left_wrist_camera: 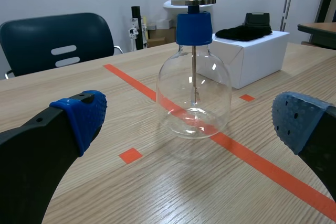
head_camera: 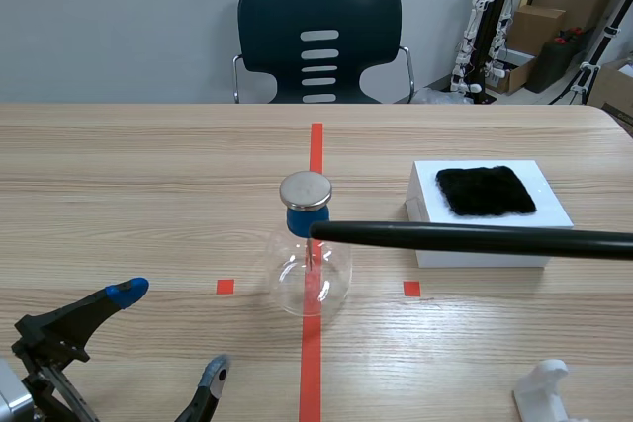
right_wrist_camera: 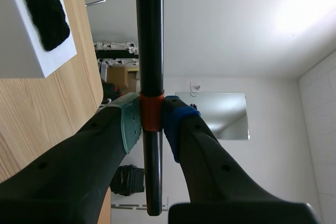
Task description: Do the electroscope experiment. hold the rod still at the electroscope
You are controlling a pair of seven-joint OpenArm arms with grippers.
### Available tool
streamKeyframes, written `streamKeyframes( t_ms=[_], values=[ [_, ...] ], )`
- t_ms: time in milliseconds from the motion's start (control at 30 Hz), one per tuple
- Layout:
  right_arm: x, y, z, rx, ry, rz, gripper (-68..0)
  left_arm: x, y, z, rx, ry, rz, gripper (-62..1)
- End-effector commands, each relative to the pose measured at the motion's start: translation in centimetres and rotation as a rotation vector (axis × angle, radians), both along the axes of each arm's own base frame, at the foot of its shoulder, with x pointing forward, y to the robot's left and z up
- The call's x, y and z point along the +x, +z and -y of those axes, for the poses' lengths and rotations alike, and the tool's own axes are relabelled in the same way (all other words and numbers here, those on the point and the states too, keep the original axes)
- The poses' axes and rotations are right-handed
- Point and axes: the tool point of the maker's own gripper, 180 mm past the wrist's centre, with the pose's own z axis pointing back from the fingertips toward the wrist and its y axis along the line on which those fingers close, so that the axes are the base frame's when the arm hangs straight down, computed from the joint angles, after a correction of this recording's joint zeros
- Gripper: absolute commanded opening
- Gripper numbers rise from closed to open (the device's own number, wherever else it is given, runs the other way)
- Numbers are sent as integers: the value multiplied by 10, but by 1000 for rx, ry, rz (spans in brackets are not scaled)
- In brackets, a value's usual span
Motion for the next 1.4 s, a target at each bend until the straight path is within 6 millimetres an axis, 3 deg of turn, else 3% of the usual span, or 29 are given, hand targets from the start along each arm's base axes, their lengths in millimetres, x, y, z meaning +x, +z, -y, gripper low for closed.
streamKeyframes(
  t_ms=[0, 933, 1367],
  values=[
    [2, 10, 0, 1, -13, 38, -665, 1, 7, 0, -20, 1, 23, 14],
    [5, 10, 4, -11, -22, 38, -665, 0, 7, 0, -19, 1, 23, 14],
    [54, 26, 28, -98, -87, 142, -665, 1, 7, 0, -20, 1, 23, 14]
  ],
)
